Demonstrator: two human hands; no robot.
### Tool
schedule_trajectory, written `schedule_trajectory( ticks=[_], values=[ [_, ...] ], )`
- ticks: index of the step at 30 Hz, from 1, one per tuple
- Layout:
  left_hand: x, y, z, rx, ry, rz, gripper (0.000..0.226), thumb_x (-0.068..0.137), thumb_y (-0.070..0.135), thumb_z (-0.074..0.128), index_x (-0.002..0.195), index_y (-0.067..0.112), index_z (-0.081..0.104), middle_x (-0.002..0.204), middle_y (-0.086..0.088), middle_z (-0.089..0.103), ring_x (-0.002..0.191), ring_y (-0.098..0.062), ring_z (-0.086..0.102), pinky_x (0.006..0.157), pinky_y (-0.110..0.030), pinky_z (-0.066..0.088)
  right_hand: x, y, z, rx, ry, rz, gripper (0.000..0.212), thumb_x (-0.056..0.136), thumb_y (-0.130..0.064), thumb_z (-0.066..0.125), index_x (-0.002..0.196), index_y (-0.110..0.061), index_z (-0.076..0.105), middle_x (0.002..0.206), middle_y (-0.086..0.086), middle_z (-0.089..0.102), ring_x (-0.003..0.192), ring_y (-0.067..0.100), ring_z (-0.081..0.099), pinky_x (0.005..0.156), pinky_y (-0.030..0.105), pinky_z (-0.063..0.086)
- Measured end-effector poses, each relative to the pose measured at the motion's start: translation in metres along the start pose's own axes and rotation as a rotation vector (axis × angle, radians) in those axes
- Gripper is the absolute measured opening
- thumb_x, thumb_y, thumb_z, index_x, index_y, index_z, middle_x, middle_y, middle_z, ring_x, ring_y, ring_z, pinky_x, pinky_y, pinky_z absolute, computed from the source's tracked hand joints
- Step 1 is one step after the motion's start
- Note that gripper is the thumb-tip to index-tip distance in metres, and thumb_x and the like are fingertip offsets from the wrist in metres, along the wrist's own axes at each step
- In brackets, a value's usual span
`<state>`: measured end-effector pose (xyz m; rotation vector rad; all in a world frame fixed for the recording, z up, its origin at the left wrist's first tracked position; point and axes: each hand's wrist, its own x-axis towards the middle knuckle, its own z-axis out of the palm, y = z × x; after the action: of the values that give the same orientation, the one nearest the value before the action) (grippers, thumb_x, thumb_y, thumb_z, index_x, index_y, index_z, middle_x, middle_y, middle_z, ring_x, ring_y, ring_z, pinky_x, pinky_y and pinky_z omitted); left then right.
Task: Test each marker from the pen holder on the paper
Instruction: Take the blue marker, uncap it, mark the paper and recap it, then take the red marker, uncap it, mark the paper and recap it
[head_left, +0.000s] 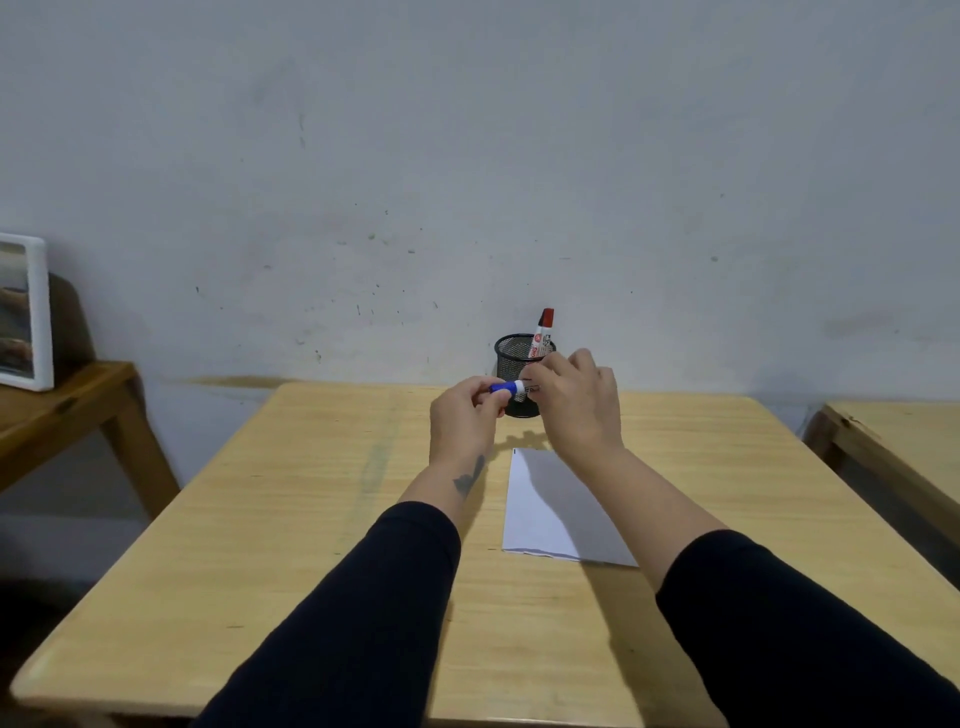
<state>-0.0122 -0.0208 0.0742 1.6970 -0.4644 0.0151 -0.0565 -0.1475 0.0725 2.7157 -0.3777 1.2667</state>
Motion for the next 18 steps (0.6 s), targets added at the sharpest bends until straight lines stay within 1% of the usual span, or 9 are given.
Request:
schedule_trajectory(
  ticks=[2, 4, 6, 8, 10, 11, 13, 15, 18],
  values=[
    [0.001, -0.008, -0.002, 0.063, -0.057, 0.002, 0.030, 0.090, 0.023, 0.062, 0.119, 0.015, 0.059, 0.090, 0.004, 0.066, 0.083, -0.007, 0.061, 0.074, -0.020, 0.046, 0.008, 0.003, -0.001, 0.061, -0.017, 0.060, 0.013, 0.079, -0.014, 0.071, 0.089, -0.022, 0.070, 0.084, -0.001, 0.069, 0.080, 0.030, 0.057, 0.061, 0.031, 0.030],
    [0.001, -0.022, -0.005, 0.243, -0.129, -0.004, 0.047, 0.094, 0.035, 0.055, 0.135, 0.014, 0.048, 0.116, 0.002, 0.065, 0.108, -0.011, 0.058, 0.089, -0.022, 0.042, 0.029, 0.007, -0.005, 0.144, -0.058, 0.147, 0.015, 0.089, -0.021, 0.062, 0.103, -0.020, 0.069, 0.097, 0.003, 0.068, 0.092, 0.032, 0.057, 0.067, 0.035, 0.037],
    [-0.001, -0.040, -0.007, 0.446, -0.217, -0.016, 0.053, 0.097, 0.042, 0.045, 0.142, 0.015, 0.040, 0.142, 0.001, 0.050, 0.131, -0.014, 0.044, 0.100, -0.023, 0.031, 0.056, 0.009, -0.008, 0.299, -0.062, 0.240, 0.020, 0.092, -0.022, 0.058, 0.110, -0.018, 0.067, 0.104, 0.007, 0.063, 0.099, 0.030, 0.055, 0.076, 0.037, 0.043],
    [-0.002, -0.059, -0.009, 0.650, -0.326, 0.002, 0.061, 0.098, 0.049, 0.034, 0.147, 0.014, 0.029, 0.155, 0.001, 0.031, 0.146, -0.013, 0.019, 0.115, -0.030, 0.015, 0.084, 0.010, -0.007, 0.478, -0.050, 0.327, 0.021, 0.092, -0.018, 0.058, 0.111, -0.015, 0.066, 0.106, 0.009, 0.061, 0.095, 0.027, 0.058, 0.075, 0.032, 0.043],
    [-0.003, -0.075, -0.010, 0.847, -0.415, 0.032, 0.069, 0.096, 0.056, 0.024, 0.151, 0.014, 0.018, 0.161, 0.002, 0.015, 0.149, -0.012, 0.001, 0.121, -0.040, -0.001, 0.105, 0.010, -0.001, 0.561, -0.062, 0.395, 0.021, 0.092, -0.017, 0.058, 0.112, -0.014, 0.066, 0.104, 0.008, 0.063, 0.087, 0.024, 0.061, 0.074, 0.030, 0.044],
    [-0.003, -0.080, -0.011, 0.913, -0.438, 0.045, 0.072, 0.095, 0.059, 0.022, 0.152, 0.015, 0.015, 0.162, 0.002, 0.010, 0.149, -0.011, -0.003, 0.121, -0.041, -0.004, 0.112, 0.010, 0.005, 0.580, -0.078, 0.418, 0.021, 0.092, -0.017, 0.059, 0.112, -0.013, 0.066, 0.101, 0.008, 0.065, 0.085, 0.024, 0.061, 0.076, 0.032, 0.047],
    [0.000, -0.086, -0.009, 0.973, -0.451, 0.059, 0.074, 0.094, 0.062, 0.021, 0.152, 0.017, 0.014, 0.162, 0.004, 0.006, 0.148, -0.010, -0.004, 0.121, -0.042, -0.005, 0.122, 0.008, 0.018, 0.620, -0.109, 0.461, 0.022, 0.091, -0.015, 0.060, 0.113, -0.012, 0.066, 0.097, 0.008, 0.067, 0.082, 0.023, 0.060, 0.078, 0.032, 0.049],
    [-0.001, -0.085, -0.009, 0.973, -0.439, 0.071, 0.076, 0.092, 0.065, 0.022, 0.152, 0.019, 0.015, 0.162, 0.006, 0.005, 0.148, -0.008, -0.004, 0.121, -0.042, -0.004, 0.124, 0.005, 0.031, 0.639, -0.158, 0.489, 0.025, 0.092, -0.015, 0.059, 0.116, -0.010, 0.064, 0.099, 0.010, 0.069, 0.080, 0.020, 0.058, 0.076, 0.028, 0.045],
    [-0.001, -0.083, -0.008, 0.971, -0.429, 0.075, 0.085, 0.086, 0.071, 0.026, 0.152, 0.020, 0.014, 0.162, 0.007, 0.005, 0.148, -0.007, -0.004, 0.121, -0.042, -0.005, 0.122, 0.003, 0.056, 0.604, -0.318, 0.523, 0.027, 0.090, -0.014, 0.062, 0.116, -0.008, 0.065, 0.105, 0.012, 0.069, 0.089, 0.025, 0.064, 0.078, 0.029, 0.048]
  ],
)
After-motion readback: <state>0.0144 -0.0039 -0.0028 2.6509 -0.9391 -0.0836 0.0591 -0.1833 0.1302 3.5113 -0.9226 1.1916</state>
